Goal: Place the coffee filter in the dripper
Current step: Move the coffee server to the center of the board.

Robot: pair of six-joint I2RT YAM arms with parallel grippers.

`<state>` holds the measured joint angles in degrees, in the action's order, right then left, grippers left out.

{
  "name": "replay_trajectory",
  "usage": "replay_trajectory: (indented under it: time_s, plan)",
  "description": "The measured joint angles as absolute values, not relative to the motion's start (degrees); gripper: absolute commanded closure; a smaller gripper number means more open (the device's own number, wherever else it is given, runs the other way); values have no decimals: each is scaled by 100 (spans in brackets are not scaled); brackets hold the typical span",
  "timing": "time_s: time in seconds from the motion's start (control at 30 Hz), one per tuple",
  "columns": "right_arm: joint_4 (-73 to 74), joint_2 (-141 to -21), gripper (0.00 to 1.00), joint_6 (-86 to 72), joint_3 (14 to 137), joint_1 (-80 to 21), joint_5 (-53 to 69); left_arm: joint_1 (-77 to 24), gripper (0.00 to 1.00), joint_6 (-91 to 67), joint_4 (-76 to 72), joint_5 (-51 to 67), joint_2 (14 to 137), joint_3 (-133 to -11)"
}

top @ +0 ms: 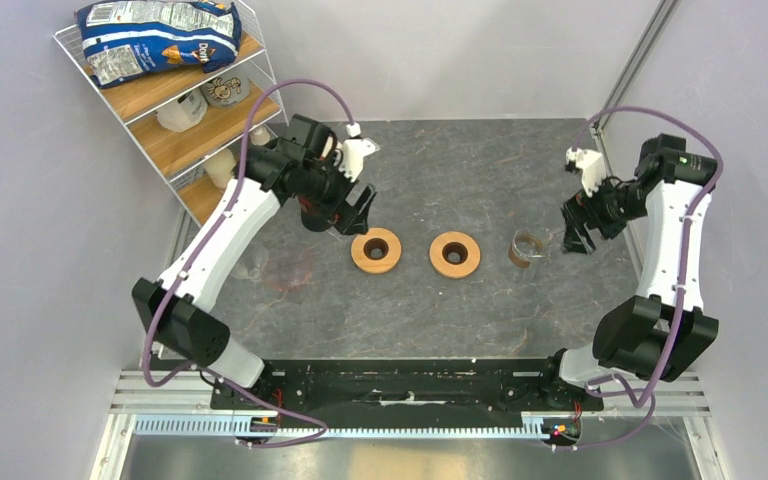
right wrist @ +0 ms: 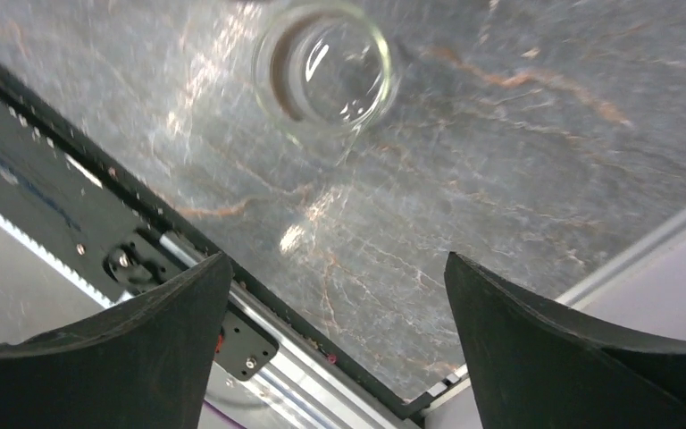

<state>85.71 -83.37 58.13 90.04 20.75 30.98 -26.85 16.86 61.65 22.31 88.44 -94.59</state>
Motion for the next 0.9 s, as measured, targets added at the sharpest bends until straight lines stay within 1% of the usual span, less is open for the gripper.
replay_trajectory:
  time_s: [0.17,0.3,0.5,0.67,0.9]
  plan:
    - [8584,-8348,3,7032,7968,2204,3275,-3004,3,1389,6088,2775,9697,-10141]
    - [8342,-8484,3,7564,7550,2198,3649,-3168,5,1179,6069,3140,10239,-10429]
    - [7647,-8753,3,7806,7227,2202,4091,-3341,10,816,5940,3341,10829,-10724]
    - [7181,-8768,3,7865,6853,2193,4239,-3435,10,572,5782,3514,11417,-11083]
    - [6753,-8973,3,7957,6709,2040,4263,-3448,11,305,5527,3614,11539,-10956]
